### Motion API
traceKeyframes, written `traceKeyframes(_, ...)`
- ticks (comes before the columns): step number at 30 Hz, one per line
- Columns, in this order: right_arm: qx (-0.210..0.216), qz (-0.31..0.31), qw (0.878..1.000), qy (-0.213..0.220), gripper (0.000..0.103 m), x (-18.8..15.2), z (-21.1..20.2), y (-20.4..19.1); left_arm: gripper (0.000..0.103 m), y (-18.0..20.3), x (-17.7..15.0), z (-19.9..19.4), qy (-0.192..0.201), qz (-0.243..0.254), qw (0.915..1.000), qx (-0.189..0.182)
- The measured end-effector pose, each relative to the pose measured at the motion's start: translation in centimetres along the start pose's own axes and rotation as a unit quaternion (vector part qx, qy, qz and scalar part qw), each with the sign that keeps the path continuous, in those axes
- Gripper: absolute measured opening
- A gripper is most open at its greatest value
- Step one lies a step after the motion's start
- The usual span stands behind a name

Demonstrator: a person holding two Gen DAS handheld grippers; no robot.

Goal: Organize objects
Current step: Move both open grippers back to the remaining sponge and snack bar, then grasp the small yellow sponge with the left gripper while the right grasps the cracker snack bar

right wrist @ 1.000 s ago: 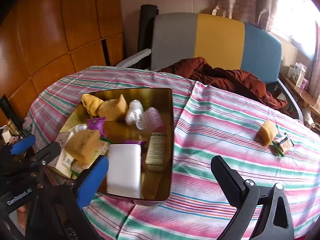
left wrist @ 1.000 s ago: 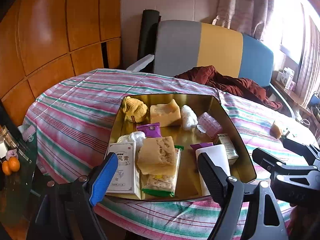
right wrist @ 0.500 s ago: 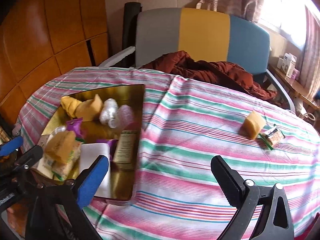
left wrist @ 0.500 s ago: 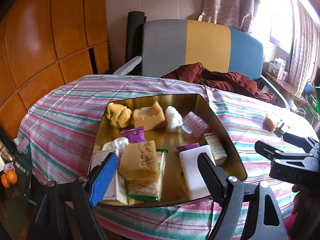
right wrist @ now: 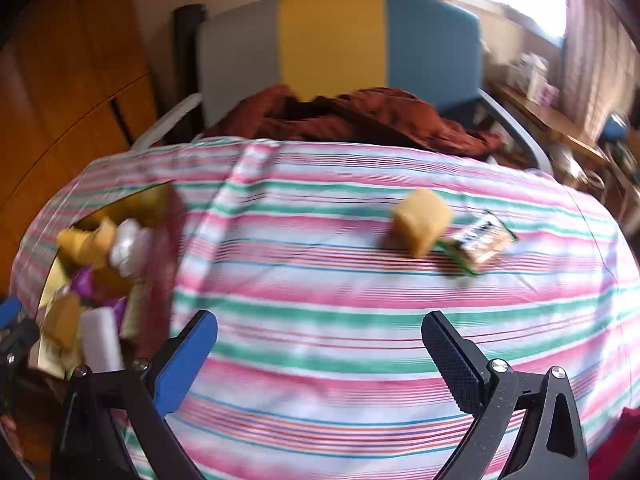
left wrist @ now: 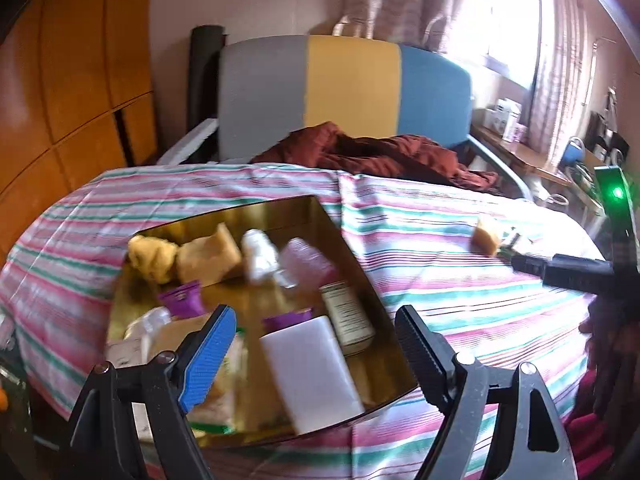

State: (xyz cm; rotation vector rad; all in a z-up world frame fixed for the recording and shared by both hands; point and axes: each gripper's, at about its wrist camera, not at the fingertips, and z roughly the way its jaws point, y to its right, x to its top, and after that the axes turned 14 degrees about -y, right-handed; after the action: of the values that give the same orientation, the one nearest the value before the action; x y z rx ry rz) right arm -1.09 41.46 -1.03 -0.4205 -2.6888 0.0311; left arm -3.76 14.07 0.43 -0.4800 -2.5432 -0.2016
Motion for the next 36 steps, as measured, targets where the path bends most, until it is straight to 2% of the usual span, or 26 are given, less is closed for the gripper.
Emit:
traceKeyframes(3, 0.008, 0.058, 0.998, -0.003, 0.103, 1.3, 0.0, 4.5, 0.083, 1.6, 1.1, 0.6, -0.006, 0.018, 0.9997, -0.017)
traceKeyframes(7, -0.034, 0.116, 0.993, -0.001, 0.103, 2.8, 0.9, 10.1, 0.083, 3.8, 2.6, 1.5, -0.013, 0.032, 0.9986, -0.039)
traceKeyframes(9, -0.031, 0.148, 0.988, -0.002, 0.103, 3.2, 1.7, 12.5, 0.083, 5.2, 3.4, 2.0, -0.018, 0.046, 0.9977, -0.046)
traceKeyframes(14, -0.029, 0.234, 0.972, -0.003, 0.103, 2.2, 3.4, 18.0, 0.083, 9.7, 5.7, 4.1, -0.032, 0.084, 0.9944, -0.055)
traceKeyframes(16, -0.013, 0.269, 0.963, -0.011, 0.103, 1.5, 3.6, 19.4, 0.083, 11.7, 6.8, 5.5, -0.044, 0.1, 0.9922, -0.06)
traceKeyframes(18, 0.006, 0.291, 0.957, -0.005, 0.103, 1.1, 3.3, 20.2, 0.083, 14.0, 7.9, 7.4, -0.058, 0.118, 0.9895, -0.059)
traceKeyframes(23, 0.027, 0.303, 0.953, -0.001, 0.103, 1.0, 2.8, 20.8, 0.083, 19.2, 10.0, 11.7, -0.089, 0.165, 0.9801, -0.065)
traceKeyframes(27, 0.048, 0.305, 0.951, -0.013, 0.103, 1.1, 3.1, 20.7, 0.084, 22.7, 11.3, 14.7, -0.093, 0.204, 0.9724, -0.065)
traceKeyframes(33, 0.065, 0.304, 0.95, -0.015, 0.103, 1.2, 3.2, 20.9, 0.085, 26.5, 13.9, 17.5, -0.085, 0.227, 0.9657, -0.094)
traceKeyframes(36, 0.071, 0.308, 0.949, -0.017, 0.103, 1.1, 3.2, 21.2, 0.086, 28.0, 15.0, 19.5, -0.093, 0.236, 0.9634, -0.087)
